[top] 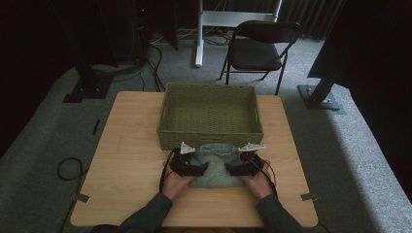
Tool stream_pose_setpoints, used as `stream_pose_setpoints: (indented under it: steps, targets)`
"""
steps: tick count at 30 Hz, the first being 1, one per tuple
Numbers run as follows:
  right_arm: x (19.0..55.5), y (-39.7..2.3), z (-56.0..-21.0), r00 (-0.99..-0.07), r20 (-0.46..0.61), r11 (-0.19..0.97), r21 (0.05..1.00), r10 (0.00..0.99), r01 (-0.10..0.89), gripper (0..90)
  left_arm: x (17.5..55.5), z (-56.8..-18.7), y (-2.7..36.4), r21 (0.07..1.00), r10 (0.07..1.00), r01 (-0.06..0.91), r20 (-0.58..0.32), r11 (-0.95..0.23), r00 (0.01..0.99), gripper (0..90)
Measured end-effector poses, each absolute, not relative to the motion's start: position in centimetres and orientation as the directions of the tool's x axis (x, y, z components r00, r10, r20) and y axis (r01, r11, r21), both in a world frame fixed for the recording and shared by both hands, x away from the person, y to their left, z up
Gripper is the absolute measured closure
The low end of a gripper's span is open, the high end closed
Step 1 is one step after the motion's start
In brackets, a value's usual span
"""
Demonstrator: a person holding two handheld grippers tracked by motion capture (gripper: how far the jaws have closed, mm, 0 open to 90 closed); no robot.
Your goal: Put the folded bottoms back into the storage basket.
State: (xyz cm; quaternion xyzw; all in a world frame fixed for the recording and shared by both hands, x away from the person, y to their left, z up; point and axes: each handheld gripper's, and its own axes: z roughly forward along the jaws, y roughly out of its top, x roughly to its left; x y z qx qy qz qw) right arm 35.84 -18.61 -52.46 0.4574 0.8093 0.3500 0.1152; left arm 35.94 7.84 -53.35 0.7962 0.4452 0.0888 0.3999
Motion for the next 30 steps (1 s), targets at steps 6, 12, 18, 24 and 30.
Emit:
stream_pose_setpoints:
  steps: [6,12,18,24,30]
  targets:
    - [35.9,-18.6,-52.5,-0.567,0.173,0.333,0.66,0.805,0.673,29.8,36.1,-53.5,7.9,0.697,0.762,0.666,-0.271,-0.266,0.588,19.1]
    - [35.8,-18.4,-52.5,-0.574,0.191,0.336,0.649,0.797,0.683,37.4,36.4,-53.8,8.2,0.665,0.722,0.715,-0.384,-0.216,0.575,30.1]
    - [35.9,-18.5,-52.5,-0.572,0.211,0.329,0.641,0.793,0.693,39.1,36.3,-53.7,8.1,0.668,0.734,0.709,-0.361,-0.227,0.575,31.2]
    - [36.0,-18.6,-52.5,-0.573,0.224,0.327,0.636,0.788,0.698,41.0,36.5,-53.6,8.0,0.652,0.712,0.718,-0.382,-0.243,0.588,32.8]
    - [35.6,-18.3,-52.1,-0.584,0.186,0.352,0.643,0.79,0.681,62.8,35.5,-52.8,7.4,0.699,0.705,0.651,-0.3,-0.296,0.643,59.3]
